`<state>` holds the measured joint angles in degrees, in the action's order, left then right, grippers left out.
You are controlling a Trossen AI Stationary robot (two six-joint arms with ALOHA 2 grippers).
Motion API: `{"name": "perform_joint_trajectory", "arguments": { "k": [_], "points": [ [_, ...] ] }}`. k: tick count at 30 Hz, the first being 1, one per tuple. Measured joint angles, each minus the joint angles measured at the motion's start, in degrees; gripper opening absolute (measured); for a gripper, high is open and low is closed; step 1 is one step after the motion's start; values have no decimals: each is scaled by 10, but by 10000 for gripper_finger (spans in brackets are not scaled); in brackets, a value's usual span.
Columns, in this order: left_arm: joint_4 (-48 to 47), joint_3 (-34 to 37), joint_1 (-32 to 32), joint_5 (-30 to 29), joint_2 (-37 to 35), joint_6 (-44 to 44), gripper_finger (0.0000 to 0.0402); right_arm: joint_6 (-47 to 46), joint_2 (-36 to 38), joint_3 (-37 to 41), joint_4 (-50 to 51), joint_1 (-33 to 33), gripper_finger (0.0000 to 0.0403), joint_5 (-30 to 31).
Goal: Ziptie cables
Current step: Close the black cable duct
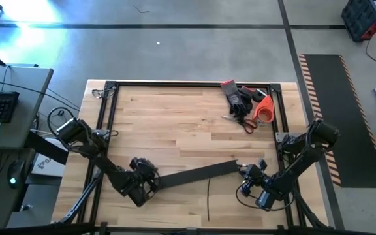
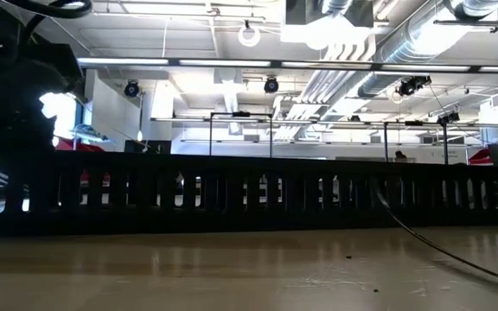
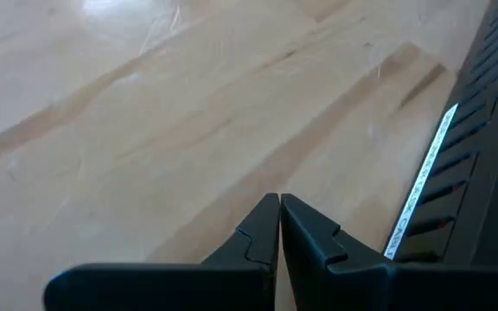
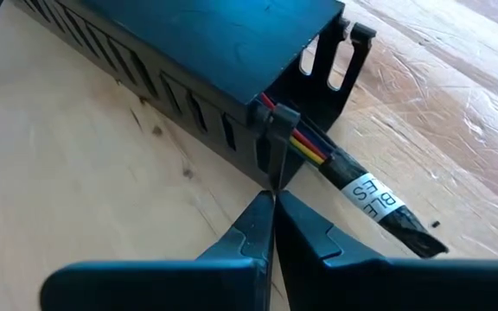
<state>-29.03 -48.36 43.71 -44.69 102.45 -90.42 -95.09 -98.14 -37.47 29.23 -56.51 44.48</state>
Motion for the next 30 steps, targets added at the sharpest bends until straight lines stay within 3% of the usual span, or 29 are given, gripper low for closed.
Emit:
{"name": "perform_joint_trajectory", "arguments": {
  "k": [3, 10, 13, 18, 25, 30],
  "points": [
    [-16, -1, -5, 3, -6, 22, 0, 0, 0, 0, 1, 2, 0, -1],
    [-170, -28, 27, 73, -81, -16, 0, -1, 0, 0, 2, 3, 0, -2],
    [-150, -28, 47, 119, -94, -39, 0, -16, 0, 0, 3, 3, 0, -1],
    [-91, -28, 76, 138, -53, -73, 0, -37, 0, 0, 15, 2, 0, 1],
    [-51, -29, 91, 129, -5, -104, 0, -73, 18, 1, 69, 1, 0, -4],
    [-39, -28, 109, 100, -1, -146, 0, -89, 18, 0, 68, 4, 0, 34]
  ]
}}
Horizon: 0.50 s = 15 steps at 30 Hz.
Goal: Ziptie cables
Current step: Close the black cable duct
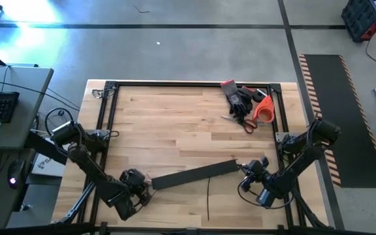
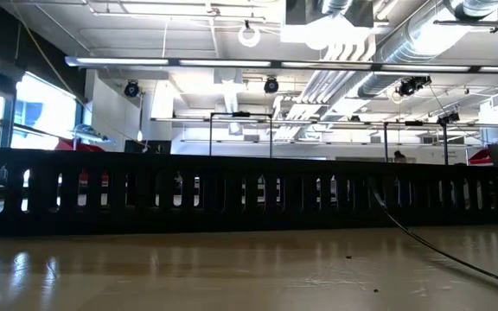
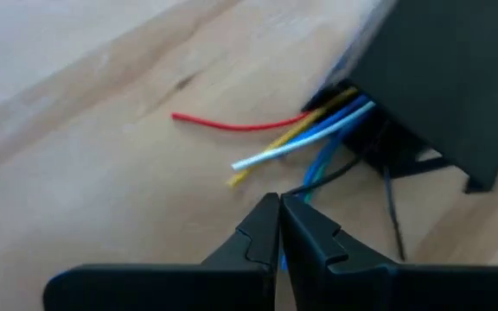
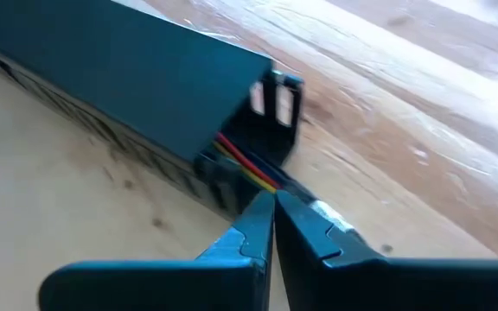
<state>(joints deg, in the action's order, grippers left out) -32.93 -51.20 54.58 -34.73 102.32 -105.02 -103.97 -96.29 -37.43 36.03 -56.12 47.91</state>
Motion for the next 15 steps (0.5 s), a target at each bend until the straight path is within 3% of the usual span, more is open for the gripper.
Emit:
{"name": "perform_joint_trajectory", "arguments": {
  "k": [11, 15],
  "points": [
    [80, -1, -45, -100, 45, 47, 0, 65, 0, 1, -60, 14, 0, -2],
    [93, 1, -66, -107, 46, 86, 0, 68, -1, 2, -57, 16, 0, -11]
  ]
}}
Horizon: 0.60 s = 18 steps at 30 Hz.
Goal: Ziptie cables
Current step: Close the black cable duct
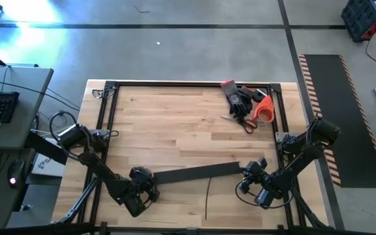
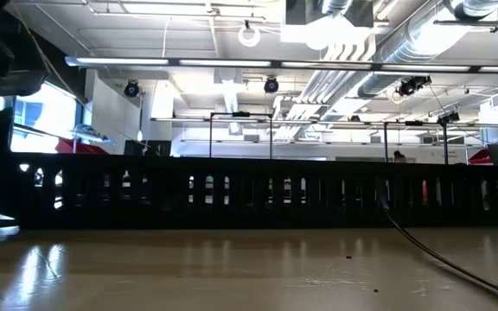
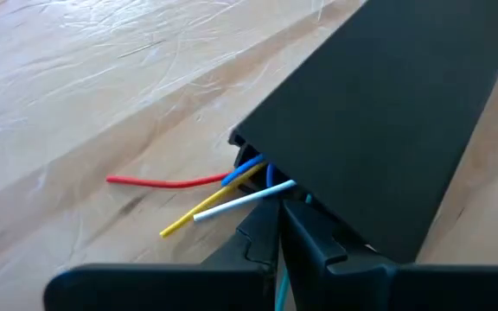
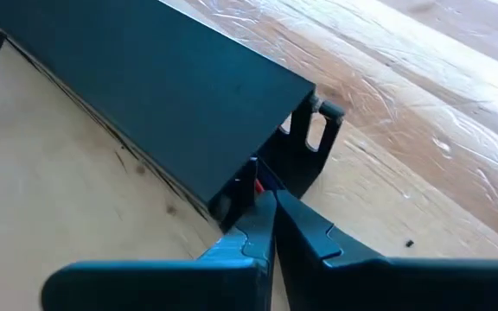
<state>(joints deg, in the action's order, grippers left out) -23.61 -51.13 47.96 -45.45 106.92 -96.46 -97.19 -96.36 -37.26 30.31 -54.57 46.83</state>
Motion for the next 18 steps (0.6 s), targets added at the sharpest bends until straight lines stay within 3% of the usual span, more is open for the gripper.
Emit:
{"name": "perform_joint_trajectory", "arguments": {
  "k": [4, 11, 18],
  "points": [
    [-22, 0, -2, 28, -11, 5, 0, -3, 0, 0, 2, 0, 0, -3],
    [-137, -1, 29, 59, -62, -61, 0, -9, 0, -3, 11, 2, 0, -2],
    [-140, -1, 39, 63, -63, -75, 0, -9, 0, -3, 34, 1, 0, -5]
  ]
}}
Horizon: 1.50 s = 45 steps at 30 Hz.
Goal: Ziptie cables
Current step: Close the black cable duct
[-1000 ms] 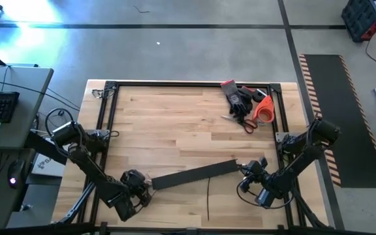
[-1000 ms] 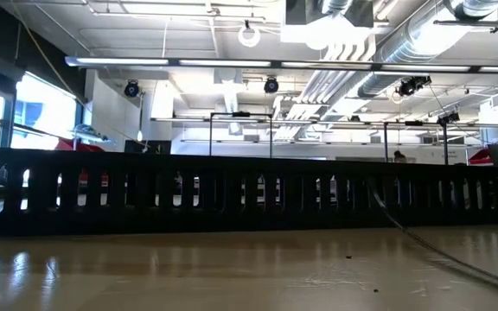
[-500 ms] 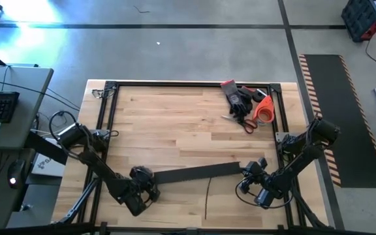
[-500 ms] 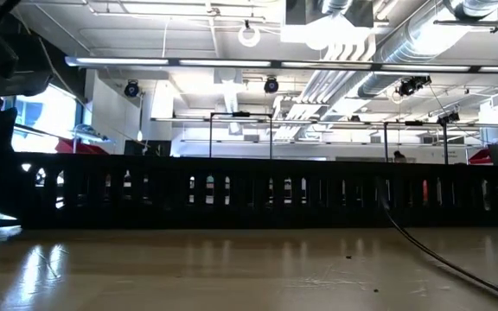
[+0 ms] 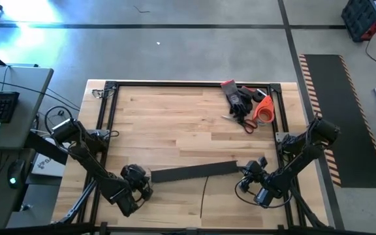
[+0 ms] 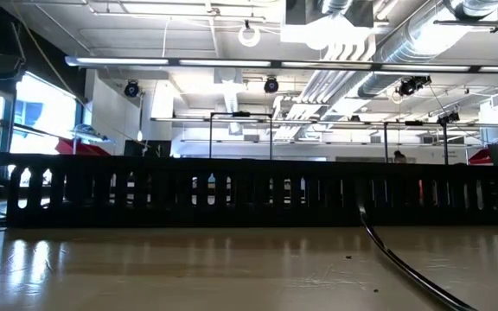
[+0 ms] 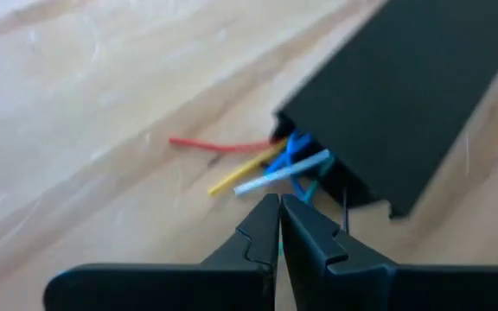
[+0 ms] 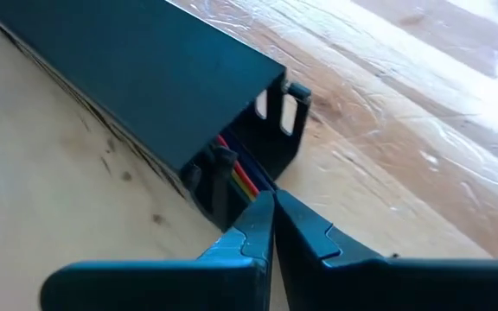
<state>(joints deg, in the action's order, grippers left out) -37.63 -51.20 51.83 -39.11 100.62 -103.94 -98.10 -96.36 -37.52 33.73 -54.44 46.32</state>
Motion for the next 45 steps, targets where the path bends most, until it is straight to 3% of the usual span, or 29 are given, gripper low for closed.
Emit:
{"name": "perform_joint_trajectory", "arguments": {
  "k": [8, 18, 25, 30, 37, 42, 45],
  "points": [
    [2, 0, -23, -39, 8, 2, 0, -38, 5, -3, 66, -7, 0, -26],
    [58, 1, -62, -65, 22, 58, 0, 56, 5, -3, -42, -9, 0, 3],
    [63, 1, -74, -83, 40, 50, 0, 67, 1, -2, -46, -6, 0, 2],
    [23, 0, -64, -80, 37, 12, 0, 31, 7, -5, -1, -14, 0, 3],
    [-21, 0, -52, -53, 37, -10, 0, -20, 16, -55, 150, -47, 0, -20],
    [-28, 0, -50, -40, 37, -8, 0, 41, 16, -56, 106, -93, 8, -29],
    [-28, 0, -48, -34, 36, 3, 0, 28, 16, -44, 91, -121, 41, -28]
  ]
}}
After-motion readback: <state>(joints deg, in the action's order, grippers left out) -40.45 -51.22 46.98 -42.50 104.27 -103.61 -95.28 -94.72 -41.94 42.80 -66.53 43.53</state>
